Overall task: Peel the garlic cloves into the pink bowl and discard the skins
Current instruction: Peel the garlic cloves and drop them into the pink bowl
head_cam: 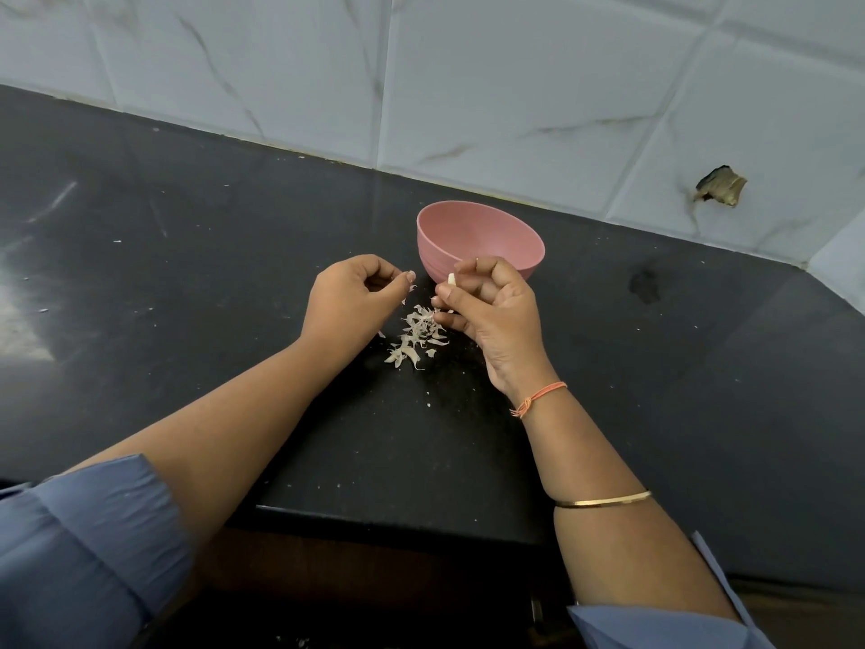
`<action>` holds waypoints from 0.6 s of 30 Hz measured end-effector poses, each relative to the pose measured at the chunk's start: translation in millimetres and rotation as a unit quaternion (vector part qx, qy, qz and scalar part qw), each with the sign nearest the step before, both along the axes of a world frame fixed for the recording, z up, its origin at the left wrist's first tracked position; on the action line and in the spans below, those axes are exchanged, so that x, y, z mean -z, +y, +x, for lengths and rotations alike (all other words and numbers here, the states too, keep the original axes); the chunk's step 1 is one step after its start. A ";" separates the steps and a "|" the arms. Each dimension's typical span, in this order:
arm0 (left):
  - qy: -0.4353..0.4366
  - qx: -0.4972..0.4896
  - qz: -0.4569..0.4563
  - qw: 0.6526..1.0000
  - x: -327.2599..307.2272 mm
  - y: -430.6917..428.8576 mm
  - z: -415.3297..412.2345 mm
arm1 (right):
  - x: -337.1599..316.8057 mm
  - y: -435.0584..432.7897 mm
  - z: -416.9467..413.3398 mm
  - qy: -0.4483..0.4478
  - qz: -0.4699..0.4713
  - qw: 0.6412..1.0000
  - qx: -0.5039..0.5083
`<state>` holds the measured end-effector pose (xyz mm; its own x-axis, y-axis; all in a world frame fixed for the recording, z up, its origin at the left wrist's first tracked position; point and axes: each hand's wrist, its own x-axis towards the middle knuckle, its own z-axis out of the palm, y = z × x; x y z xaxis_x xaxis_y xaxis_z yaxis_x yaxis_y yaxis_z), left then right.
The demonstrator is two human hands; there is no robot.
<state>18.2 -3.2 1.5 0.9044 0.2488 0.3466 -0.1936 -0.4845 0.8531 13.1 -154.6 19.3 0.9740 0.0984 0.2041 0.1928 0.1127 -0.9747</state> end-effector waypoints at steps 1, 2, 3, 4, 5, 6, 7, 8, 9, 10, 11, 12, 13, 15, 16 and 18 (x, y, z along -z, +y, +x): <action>0.000 0.002 -0.001 1.000 0.2 0.2 0.1 | 0.6 0.3 -0.4 -0.009 -0.009 1.000 0.001; 0.002 0.003 -0.003 1.000 0.6 0.3 0.5 | 1.0 0.6 -0.5 -0.018 -0.019 1.000 0.004; 0.004 0.004 -0.006 1.000 1.0 0.4 1.0 | 1.0 0.9 -0.4 -0.028 -0.029 0.999 0.011; 0.005 0.004 -0.011 1.000 1.3 1.0 1.4 | 0.5 1.4 -0.6 -0.040 -0.040 0.998 0.022; 0.007 0.004 -0.016 1.000 1.7 1.2 1.8 | 0.2 1.4 -0.6 -0.052 -0.047 0.997 0.037; 0.007 0.003 -0.021 1.000 1.5 1.9 2.1 | -0.9 2.1 -0.7 -0.064 -0.050 0.995 0.055; 0.008 0.003 -0.026 1.000 1.4 2.4 2.5 | -1.9 2.2 -0.4 -0.077 -0.050 0.993 0.078; 0.009 0.004 -0.031 0.999 1.6 2.5 2.7 | -2.3 1.6 0.6 -0.093 -0.053 0.989 0.102; 0.009 0.005 -0.036 0.999 1.1 3.1 2.8 | -3.3 0.5 2.4 -0.112 -0.061 0.983 0.129; 0.009 0.006 -0.042 0.999 1.1 3.3 2.8 | -4.1 -1.0 4.4 -0.133 -0.074 0.976 0.156; 0.009 0.007 -0.047 0.999 0.9 3.7 2.8 | -5.4 -2.3 6.3 -0.158 -0.094 0.966 0.184; 0.008 0.007 -0.051 0.999 1.0 4.1 3.1 | -7.0 -3.9 8.8 -0.185 -0.121 0.952 0.212; 0.008 0.007 -0.055 0.998 1.1 4.5 3.5 | -9.0 -5.4 11.5 -0.211 -0.153 0.936 0.238; 0.007 0.009 -0.064 0.998 1.2 5.0 4.1 | -14.9 -7.4 17.4 -0.239 -0.218 0.903 0.282; 0.006 0.010 -0.069 0.998 1.5 5.1 4.5 | -18.4 -7.8 20.4 -0.237 -0.247 0.892 0.296; 0.005 0.013 -0.072 0.997 1.7 4.9 4.8 | -23.6 -8.9 27.1 -0.214 -0.303 0.880 0.298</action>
